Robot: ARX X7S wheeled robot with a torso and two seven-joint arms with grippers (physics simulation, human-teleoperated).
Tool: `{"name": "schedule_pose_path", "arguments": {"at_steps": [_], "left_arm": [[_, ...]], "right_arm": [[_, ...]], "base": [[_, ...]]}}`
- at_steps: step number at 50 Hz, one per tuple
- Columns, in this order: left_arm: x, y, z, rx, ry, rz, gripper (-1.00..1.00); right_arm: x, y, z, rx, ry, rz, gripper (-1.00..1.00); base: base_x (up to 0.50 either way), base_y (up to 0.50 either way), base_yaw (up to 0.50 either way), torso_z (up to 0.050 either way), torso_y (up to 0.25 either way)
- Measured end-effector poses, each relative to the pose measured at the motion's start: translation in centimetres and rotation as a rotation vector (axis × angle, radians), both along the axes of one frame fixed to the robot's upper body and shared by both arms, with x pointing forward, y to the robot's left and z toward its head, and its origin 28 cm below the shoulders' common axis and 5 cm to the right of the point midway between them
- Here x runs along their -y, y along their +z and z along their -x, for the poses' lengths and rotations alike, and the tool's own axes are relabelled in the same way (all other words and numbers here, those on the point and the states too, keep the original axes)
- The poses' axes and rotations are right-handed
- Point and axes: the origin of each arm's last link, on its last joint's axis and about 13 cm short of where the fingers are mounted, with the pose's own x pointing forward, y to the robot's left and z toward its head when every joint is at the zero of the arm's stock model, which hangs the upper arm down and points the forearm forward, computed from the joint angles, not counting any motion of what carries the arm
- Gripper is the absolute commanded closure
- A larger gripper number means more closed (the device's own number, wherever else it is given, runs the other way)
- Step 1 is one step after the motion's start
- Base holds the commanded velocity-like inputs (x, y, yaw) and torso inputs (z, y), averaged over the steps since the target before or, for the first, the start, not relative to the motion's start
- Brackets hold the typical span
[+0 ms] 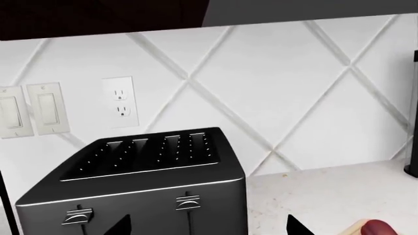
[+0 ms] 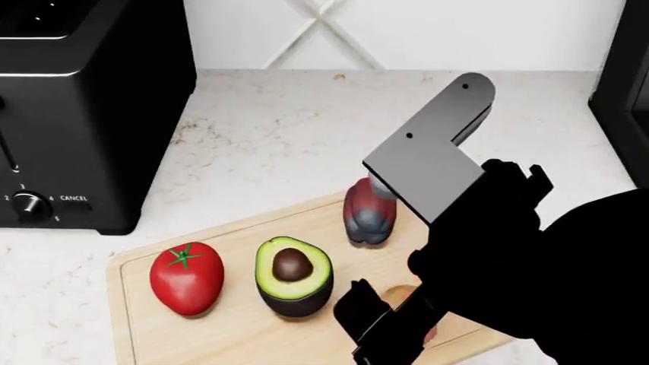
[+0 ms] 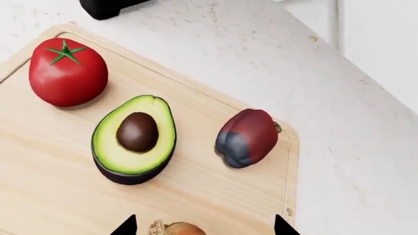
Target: Place the avocado, onion, tomato and bell pepper on the cutting board.
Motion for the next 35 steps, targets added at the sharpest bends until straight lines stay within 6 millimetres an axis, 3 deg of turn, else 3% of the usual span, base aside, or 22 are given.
{"name": "schedule_pose_path", "arguments": {"at_steps": [17,35], "left_arm": [[0.0,0.2,0.1,0.006,-0.001,0.0,-1.0],[0.1,0.3,0.2,0.011,-0.009,-0.001,-1.0]], "right_arm": [[0.0,3.4,2.1,0.136,0.008,-0.019,-1.0],[-0.7,5.7,7.9,0.481,-0.019,0.01,-1.0]], "base": [[0.0,0.0,0.0,0.001,0.0],[0.0,0.0,0.0,0.0,0.0]]}}
